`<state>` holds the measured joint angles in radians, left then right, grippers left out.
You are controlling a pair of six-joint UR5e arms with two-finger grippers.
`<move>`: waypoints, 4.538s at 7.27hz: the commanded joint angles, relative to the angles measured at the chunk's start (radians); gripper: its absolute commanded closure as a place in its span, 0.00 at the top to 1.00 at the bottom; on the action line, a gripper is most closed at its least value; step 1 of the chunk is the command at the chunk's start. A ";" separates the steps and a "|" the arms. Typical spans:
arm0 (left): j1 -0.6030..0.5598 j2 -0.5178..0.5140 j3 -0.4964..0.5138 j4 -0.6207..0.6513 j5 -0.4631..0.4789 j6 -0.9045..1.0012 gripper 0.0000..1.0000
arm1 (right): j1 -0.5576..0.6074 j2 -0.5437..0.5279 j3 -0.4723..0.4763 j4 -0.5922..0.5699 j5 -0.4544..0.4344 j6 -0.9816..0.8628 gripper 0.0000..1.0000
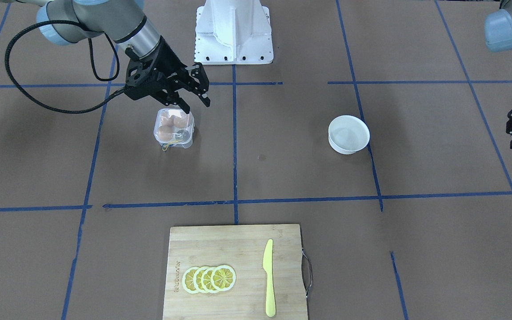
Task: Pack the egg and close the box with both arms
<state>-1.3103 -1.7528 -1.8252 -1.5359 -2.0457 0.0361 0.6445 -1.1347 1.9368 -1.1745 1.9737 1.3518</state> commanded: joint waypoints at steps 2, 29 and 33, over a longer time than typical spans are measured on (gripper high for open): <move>-0.061 0.047 0.027 -0.007 -0.002 0.019 1.00 | 0.264 -0.007 -0.009 -0.159 0.172 -0.171 1.00; -0.201 0.131 0.296 -0.190 -0.222 -0.203 1.00 | 0.971 -0.402 -0.377 -0.495 0.310 -1.408 1.00; -0.201 0.131 0.294 -0.191 -0.225 -0.197 1.00 | 0.971 -0.404 -0.369 -0.484 0.310 -1.343 1.00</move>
<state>-1.5110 -1.6214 -1.5308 -1.7264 -2.2686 -0.1648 1.6153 -1.5385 1.5640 -1.6593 2.2841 -0.0055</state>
